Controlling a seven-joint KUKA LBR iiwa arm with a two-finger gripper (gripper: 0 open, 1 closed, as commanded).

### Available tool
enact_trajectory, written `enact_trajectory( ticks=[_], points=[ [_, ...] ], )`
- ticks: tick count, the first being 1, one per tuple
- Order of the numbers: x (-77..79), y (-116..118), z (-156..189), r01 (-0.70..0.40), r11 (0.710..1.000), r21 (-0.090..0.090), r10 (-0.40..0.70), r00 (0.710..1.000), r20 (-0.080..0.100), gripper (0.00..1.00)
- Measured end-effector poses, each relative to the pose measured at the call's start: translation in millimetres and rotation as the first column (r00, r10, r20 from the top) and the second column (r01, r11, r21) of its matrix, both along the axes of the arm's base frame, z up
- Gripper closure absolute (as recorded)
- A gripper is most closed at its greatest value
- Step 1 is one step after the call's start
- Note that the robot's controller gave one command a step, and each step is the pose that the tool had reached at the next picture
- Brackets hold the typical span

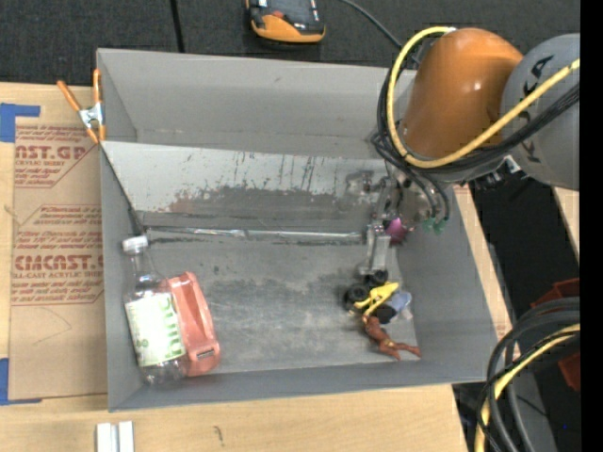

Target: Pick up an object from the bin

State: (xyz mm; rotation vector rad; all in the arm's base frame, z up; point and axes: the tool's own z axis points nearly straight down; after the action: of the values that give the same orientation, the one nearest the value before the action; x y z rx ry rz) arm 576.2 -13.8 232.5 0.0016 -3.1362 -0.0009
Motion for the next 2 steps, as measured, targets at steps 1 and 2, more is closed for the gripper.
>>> enact_trajectory(
  ticks=[1,2],
  points=[
    [1.3,0,5,0.000,1.000,0.000,0.000,1.000,0.008,0.00],
    [-6.2,-26,-50,-0.141,0.990,-0.001,0.142,0.990,0.010,0.00]
  ],
)
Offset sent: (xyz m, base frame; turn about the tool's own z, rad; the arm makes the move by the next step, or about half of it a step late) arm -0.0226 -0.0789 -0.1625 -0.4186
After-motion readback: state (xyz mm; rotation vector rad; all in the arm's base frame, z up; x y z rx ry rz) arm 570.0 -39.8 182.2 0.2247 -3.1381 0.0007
